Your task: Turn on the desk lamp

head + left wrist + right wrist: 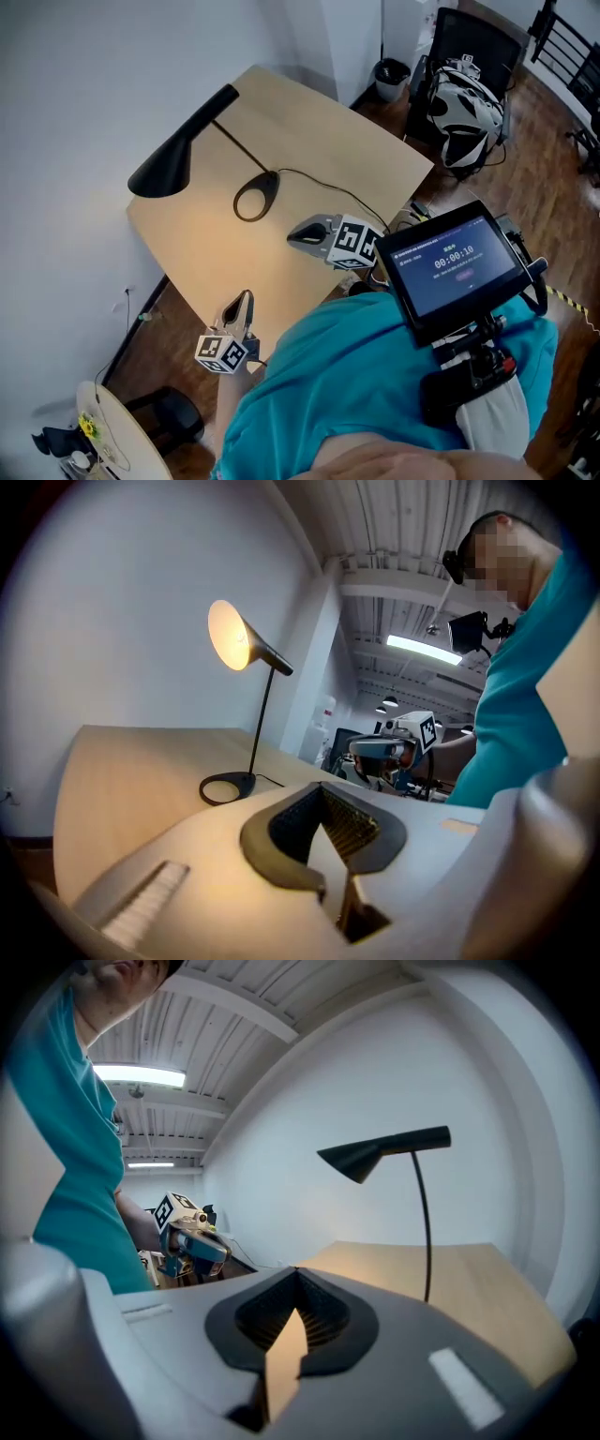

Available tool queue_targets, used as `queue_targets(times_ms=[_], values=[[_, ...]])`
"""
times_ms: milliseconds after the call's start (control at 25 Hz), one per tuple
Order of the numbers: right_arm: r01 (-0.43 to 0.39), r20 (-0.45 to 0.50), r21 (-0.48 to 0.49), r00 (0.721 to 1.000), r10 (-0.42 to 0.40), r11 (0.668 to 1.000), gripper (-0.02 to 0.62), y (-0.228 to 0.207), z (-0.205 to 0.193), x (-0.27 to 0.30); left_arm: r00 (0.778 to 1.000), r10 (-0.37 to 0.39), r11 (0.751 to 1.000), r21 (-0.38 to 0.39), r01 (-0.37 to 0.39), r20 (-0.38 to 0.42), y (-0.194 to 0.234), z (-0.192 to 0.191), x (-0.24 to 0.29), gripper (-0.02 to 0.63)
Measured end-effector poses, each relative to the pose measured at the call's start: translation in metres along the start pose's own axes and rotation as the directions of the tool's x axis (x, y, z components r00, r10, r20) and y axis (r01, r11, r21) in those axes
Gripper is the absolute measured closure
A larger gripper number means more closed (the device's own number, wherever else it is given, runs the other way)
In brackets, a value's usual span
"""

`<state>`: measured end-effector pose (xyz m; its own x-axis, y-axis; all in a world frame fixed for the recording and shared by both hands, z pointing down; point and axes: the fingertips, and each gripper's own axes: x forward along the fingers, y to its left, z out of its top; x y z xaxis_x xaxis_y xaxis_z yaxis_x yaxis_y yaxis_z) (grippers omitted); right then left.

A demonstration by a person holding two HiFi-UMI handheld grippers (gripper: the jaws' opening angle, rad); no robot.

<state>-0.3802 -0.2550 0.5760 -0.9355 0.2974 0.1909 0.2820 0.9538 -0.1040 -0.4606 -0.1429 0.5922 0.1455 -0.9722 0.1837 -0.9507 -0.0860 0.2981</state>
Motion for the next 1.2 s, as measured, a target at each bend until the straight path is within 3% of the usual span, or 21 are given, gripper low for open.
queue_targets(times_ms=[160,280,520,920,1040,1200], values=[[0.008,-0.005,0.030,1.000,-0.008,1.000,0.594,0.119,-0.023,0.002,0.997,-0.007,1.000,-0.021,0.009,0.078,-0.048,-0.024,-0.102,0.603],[-0.007,-0.021,0.063,1.000,0.008,0.998,0.594,0.166,-0.017,0.004,0.993,0.005,0.999,-0.053,0.002,0.116,-0.059,-0.034,-0.146,0.603],[0.087,0.034,0.002,0.996,-0.087,0.996,0.594,0.301,-0.001,-0.115,0.982,-0.001,0.996,-0.083,0.017,0.190,-0.190,-0.087,-0.248,0.603],[0.175,0.027,-0.014,0.984,-0.175,0.984,0.594,0.281,-0.014,-0.151,0.977,-0.081,0.991,-0.086,0.099,0.195,-0.205,-0.094,-0.219,0.603],[0.157,0.031,-0.030,0.987,-0.156,0.987,0.594,0.295,-0.026,-0.218,0.973,-0.075,0.993,-0.074,0.093,0.219,-0.274,-0.107,-0.203,0.603],[0.120,0.047,-0.065,0.992,-0.117,0.991,0.594,0.311,-0.061,-0.357,0.965,-0.073,0.994,-0.065,0.092,0.253,-0.409,-0.146,-0.151,0.603]])
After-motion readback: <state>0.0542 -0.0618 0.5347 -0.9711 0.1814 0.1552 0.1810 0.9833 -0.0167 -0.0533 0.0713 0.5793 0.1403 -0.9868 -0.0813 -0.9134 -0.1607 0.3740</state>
